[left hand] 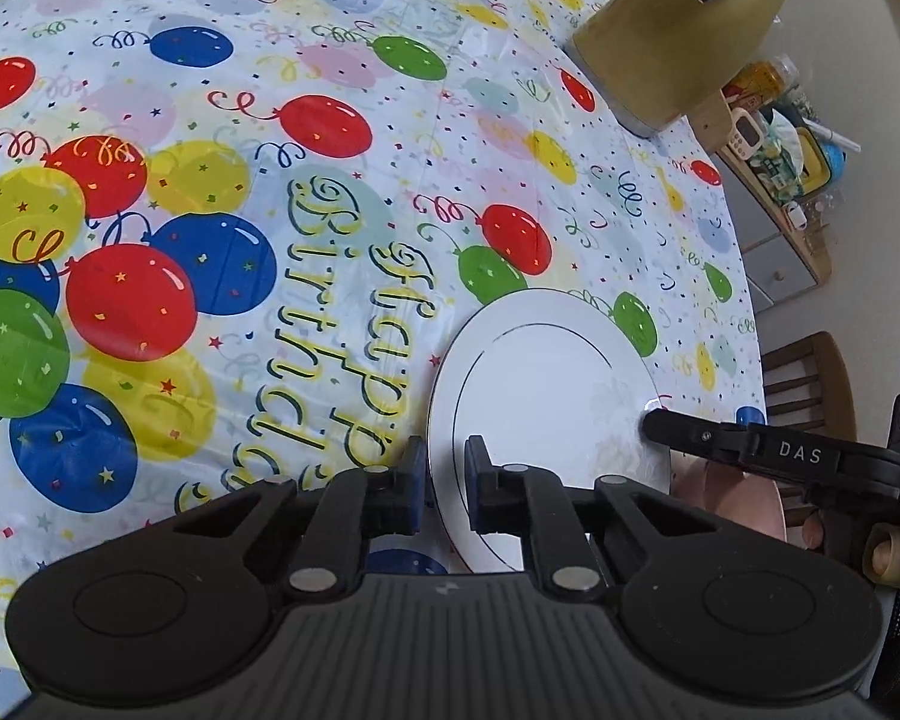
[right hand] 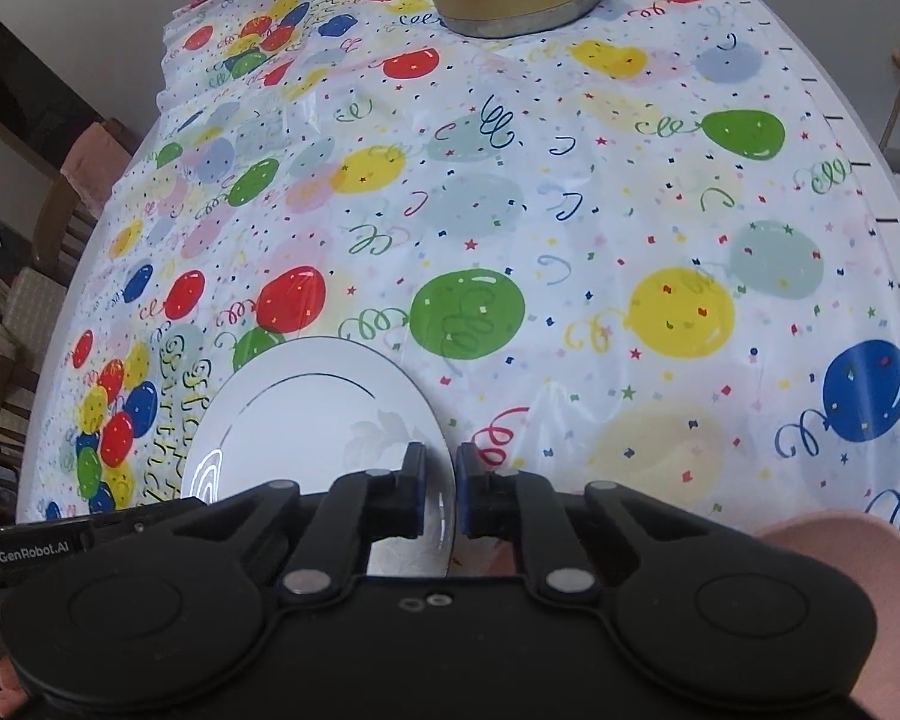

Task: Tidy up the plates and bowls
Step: 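Close the left gripper on the small plate rim while the right gripper also closes on it, then carry the small white plate with both grippers over the large white plate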

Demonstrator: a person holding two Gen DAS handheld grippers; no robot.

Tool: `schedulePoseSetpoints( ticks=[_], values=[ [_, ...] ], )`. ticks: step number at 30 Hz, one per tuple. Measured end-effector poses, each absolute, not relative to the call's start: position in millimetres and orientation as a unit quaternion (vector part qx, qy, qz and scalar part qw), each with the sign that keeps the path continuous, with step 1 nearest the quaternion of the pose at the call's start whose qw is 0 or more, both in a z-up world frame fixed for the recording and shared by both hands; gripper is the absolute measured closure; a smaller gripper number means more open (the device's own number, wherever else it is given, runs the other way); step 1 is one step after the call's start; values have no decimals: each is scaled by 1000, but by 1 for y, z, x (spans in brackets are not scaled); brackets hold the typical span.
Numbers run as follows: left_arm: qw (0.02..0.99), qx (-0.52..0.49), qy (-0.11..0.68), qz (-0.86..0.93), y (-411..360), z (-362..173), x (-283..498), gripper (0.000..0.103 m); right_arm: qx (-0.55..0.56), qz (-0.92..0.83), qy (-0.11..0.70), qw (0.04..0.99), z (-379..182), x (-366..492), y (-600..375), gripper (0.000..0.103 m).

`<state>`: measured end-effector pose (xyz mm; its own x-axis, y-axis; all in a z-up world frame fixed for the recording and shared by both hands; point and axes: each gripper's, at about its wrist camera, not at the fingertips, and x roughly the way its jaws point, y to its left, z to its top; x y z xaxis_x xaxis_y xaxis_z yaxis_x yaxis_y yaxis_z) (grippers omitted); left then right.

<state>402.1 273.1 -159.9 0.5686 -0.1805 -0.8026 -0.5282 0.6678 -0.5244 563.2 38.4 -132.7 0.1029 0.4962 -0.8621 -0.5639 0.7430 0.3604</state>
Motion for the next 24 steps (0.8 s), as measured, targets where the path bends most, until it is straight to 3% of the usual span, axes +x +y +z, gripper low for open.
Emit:
schedulePoseSetpoints(
  ticks=[24],
  values=[
    [818, -393, 414, 72, 265, -107, 369, 91, 16, 354, 539, 764, -87, 529, 16, 97]
  ],
)
